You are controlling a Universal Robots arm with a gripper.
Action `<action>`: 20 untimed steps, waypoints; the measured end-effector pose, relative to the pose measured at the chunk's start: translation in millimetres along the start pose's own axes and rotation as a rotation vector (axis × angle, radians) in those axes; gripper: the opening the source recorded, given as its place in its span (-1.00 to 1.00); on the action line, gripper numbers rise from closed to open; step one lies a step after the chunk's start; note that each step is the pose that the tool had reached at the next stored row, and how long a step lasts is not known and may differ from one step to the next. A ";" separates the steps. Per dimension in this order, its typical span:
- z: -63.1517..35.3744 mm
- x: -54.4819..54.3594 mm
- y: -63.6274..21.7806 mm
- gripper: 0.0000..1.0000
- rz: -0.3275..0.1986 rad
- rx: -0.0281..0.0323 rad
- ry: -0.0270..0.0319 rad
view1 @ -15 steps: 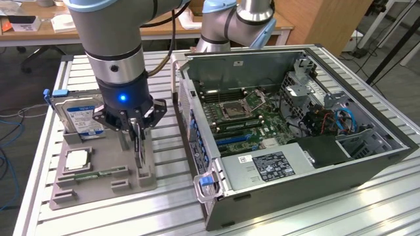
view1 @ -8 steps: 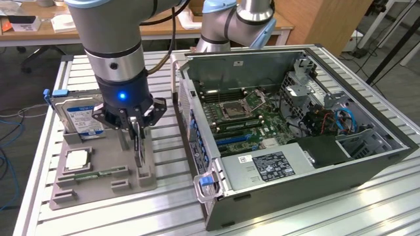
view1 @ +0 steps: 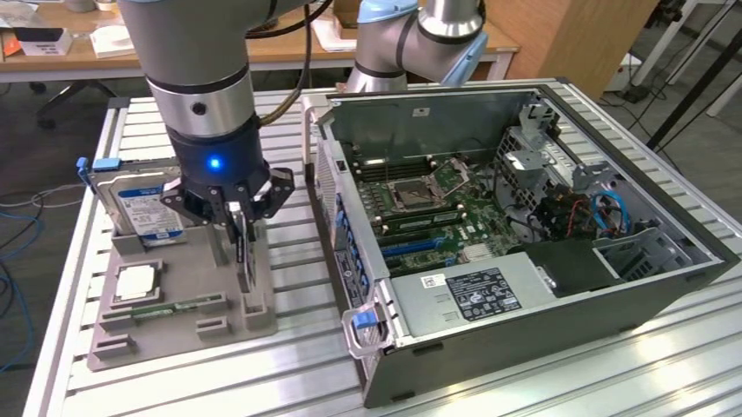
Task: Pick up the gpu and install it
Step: 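Pick up the gpu and move the gpu toward the slot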
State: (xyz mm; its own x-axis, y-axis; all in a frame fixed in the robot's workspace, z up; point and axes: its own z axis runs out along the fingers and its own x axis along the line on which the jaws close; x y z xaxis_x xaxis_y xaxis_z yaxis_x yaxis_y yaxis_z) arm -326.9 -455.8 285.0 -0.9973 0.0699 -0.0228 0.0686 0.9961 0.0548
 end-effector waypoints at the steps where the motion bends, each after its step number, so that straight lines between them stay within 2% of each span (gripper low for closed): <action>1: -0.9 0.0 0.0 -0.48 0.000 0.0001 0.0000; 20: -21.8 -0.5 1.2 -0.48 0.000 0.0000 0.0000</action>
State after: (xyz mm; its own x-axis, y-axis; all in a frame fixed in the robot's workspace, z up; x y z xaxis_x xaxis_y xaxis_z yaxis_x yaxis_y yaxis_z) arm -326.9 -455.8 306.8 -0.9973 0.0700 -0.0228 0.0687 0.9961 0.0549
